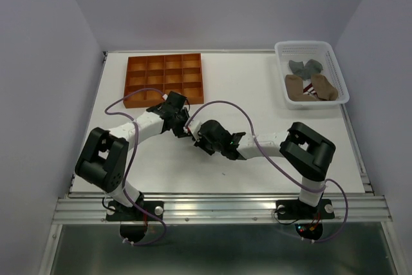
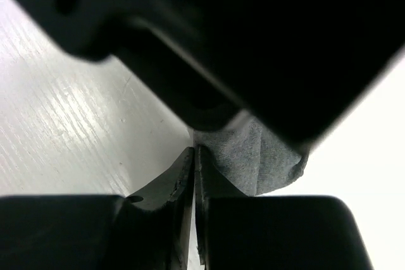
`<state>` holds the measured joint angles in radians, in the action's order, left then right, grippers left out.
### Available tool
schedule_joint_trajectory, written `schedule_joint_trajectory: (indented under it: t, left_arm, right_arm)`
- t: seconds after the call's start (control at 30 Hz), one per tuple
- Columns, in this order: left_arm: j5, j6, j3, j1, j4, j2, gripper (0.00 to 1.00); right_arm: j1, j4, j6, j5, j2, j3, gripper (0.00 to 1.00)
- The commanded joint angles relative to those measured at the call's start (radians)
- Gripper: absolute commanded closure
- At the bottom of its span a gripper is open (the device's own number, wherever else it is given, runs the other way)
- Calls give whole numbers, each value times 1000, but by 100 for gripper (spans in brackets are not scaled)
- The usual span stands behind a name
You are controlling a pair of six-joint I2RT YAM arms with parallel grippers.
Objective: Roll the socks
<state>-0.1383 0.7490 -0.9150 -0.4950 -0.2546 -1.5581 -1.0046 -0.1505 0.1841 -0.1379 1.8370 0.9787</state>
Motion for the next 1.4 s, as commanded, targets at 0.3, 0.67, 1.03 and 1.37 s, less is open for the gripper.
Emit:
schedule_joint_trajectory:
  t: [0.3,0.67,1.03,1.37]
  left_arm:
    - [-1,-5,15,23,9,75,59]
    - [-18,-20,30,24,34,78,58]
    - [-35,-39,15,24,66,35,50]
    - [-27,-24,11,24,101,-49,75]
  right_arm:
    - [70,-34,-147,177,-45,28,99]
    - [187,-21,-313,331,-67,46,99]
    - [239,40,-385,426,-5,129,99]
    - [248,69,-391,411,-1,138,99]
